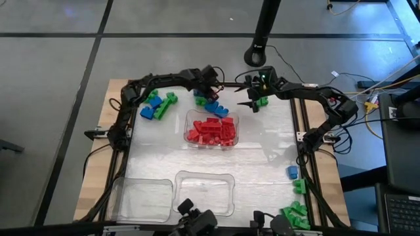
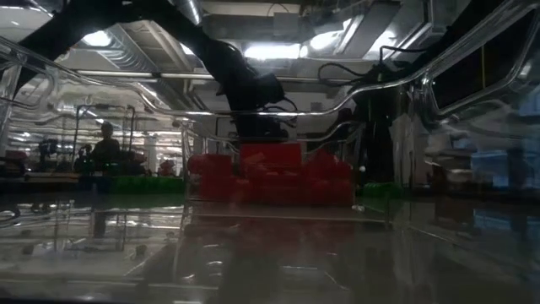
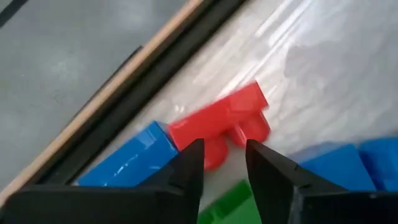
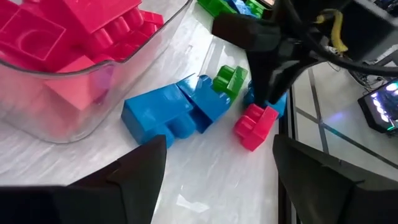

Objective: Sort blocks
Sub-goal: Put the red game piece into the top right transparent bin

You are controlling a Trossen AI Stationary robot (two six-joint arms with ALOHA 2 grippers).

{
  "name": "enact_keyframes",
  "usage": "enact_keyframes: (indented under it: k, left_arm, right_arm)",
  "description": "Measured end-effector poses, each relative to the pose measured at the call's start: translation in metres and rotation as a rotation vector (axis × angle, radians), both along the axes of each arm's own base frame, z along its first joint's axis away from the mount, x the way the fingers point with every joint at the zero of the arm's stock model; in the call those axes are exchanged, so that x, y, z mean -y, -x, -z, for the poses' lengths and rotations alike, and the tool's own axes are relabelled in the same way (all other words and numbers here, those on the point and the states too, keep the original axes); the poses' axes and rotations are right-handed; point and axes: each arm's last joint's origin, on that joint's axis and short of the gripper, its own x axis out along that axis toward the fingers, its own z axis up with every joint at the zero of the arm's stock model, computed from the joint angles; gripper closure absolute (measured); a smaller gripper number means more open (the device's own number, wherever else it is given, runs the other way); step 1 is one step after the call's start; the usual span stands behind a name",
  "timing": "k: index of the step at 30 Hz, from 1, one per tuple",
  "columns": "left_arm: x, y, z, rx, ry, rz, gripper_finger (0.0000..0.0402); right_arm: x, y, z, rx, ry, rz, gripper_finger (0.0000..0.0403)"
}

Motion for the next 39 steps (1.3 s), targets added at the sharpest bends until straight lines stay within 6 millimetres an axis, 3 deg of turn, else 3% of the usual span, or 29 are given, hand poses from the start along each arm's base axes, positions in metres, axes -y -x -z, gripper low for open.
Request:
enact_keyframes:
  k: [10, 20, 26, 39]
  left_arm:
    - [-0.013, 0.005, 0.002, -0.012, -0.048, 0.0, 0.0344]
    - [-0.013, -0.003, 0.017, -0.104, -0.114, 0.201, 0.0385]
    - [-0.012, -0.004, 0.019, -0.111, -0.131, 0.201, 0.0395]
    - [-0.004, -0.018, 0.018, 0.011, -0.102, 0.421, 0.0398]
  right_arm:
    - [-0.002, 0.001, 0.001, 0.022, -0.015, -0.033, 0.0109]
    - [-0.002, 0.0, 0.001, 0.026, -0.023, -0.04, 0.0109]
    - [-0.002, 0.001, 0.001, 0.026, -0.026, -0.039, 0.0109]
    - [-0.002, 0.001, 0.001, 0.026, -0.028, -0.038, 0.0109]
